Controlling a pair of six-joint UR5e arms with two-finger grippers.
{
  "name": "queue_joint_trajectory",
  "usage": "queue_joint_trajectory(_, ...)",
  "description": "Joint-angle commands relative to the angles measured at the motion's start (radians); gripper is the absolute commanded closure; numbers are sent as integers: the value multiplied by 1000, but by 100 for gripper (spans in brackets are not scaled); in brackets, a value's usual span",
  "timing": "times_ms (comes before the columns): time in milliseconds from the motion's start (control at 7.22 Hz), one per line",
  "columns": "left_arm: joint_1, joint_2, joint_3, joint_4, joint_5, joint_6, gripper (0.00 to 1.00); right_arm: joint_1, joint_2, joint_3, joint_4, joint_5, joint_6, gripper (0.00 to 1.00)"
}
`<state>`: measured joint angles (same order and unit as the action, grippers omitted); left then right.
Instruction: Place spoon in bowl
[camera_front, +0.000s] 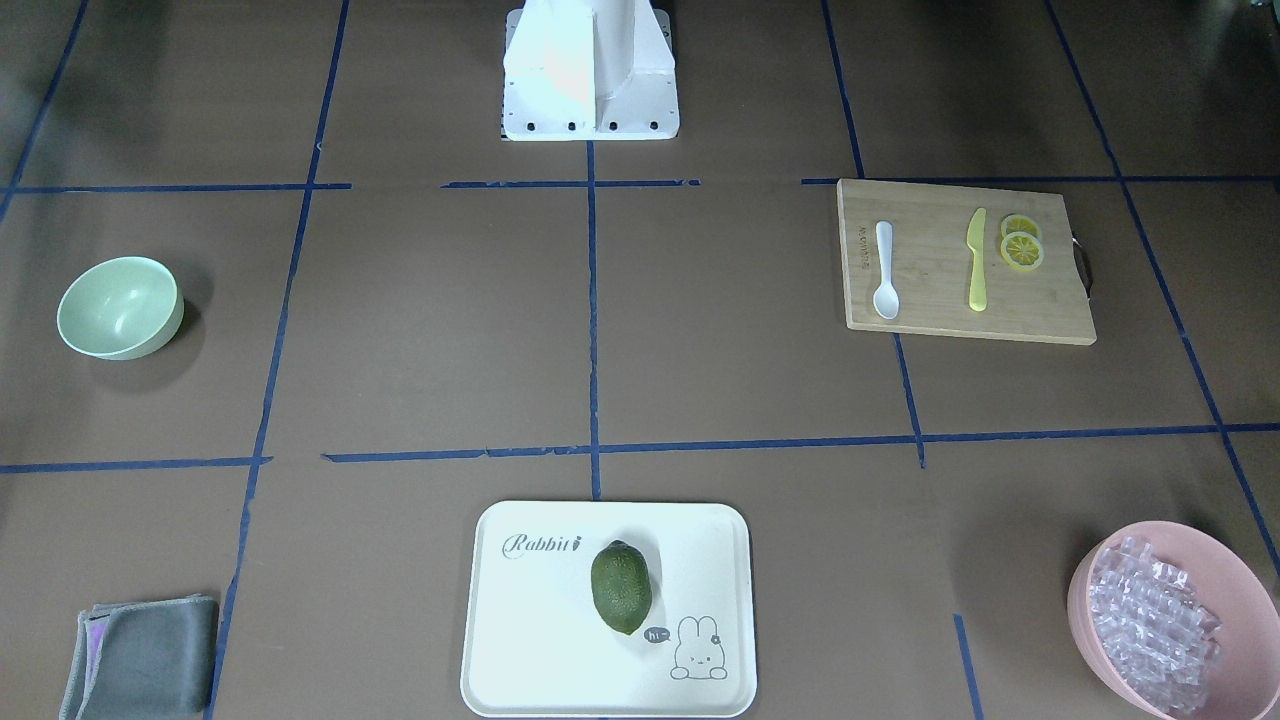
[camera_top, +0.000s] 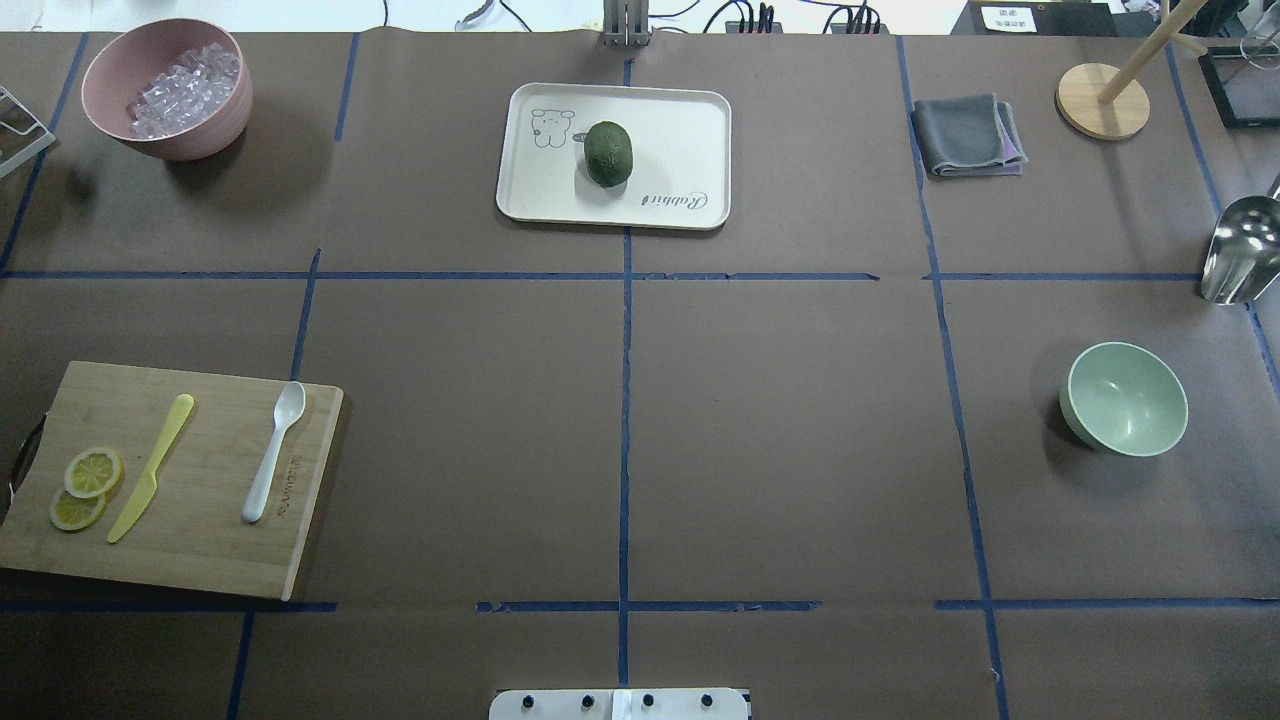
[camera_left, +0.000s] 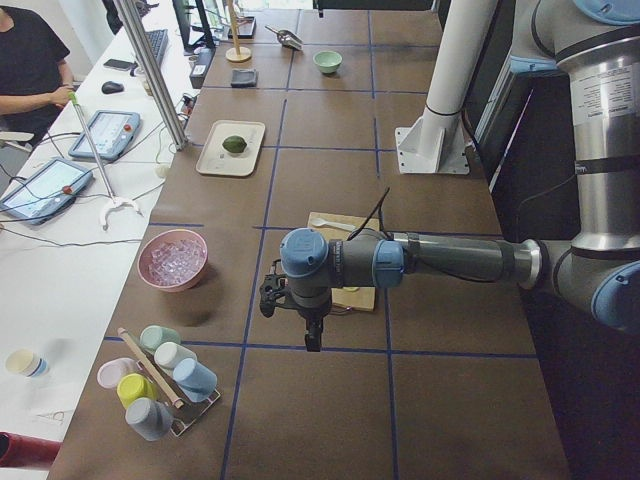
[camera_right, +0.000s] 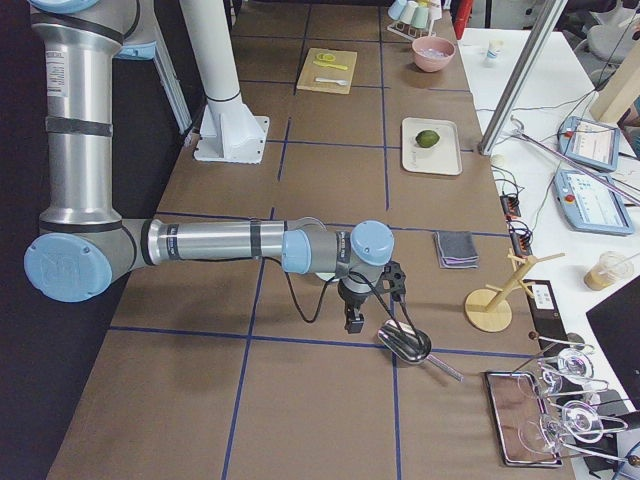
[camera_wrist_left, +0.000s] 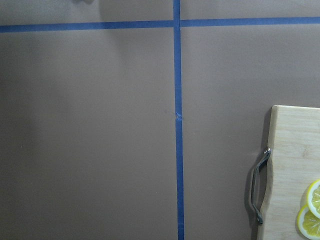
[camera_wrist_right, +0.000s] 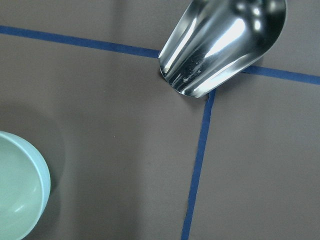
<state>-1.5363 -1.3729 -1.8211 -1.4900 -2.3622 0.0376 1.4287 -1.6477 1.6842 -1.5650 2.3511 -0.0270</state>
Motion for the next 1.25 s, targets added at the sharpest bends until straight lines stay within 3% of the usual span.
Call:
queue_joint_trajectory(0, -1, 5, -3, -15, 0, 1, 0, -110, -43, -1, 284, 1, 341, 1)
queue_joint_trajectory(277, -1, 5, -3, -15, 0, 1, 0, -256, -102, -5, 594, -9, 647, 2)
queue_joint_trajectory(415, -1, 5, -3, -15, -2, 1, 0, -307, -121, -5, 652, -12, 676, 5)
queue_joint_trajectory(692, -1, 6, -16, -13, 0, 1, 0, -378, -119, -14, 652, -30, 731, 7)
queue_joint_trajectory(831, -1, 6, -17, -15, 0, 1, 0, -399, -112, -23, 649, -68, 733, 14)
queue_joint_trajectory(1108, -1, 6, -18, -15, 0, 1, 0, -404, -93, -44, 645, -82, 733, 85)
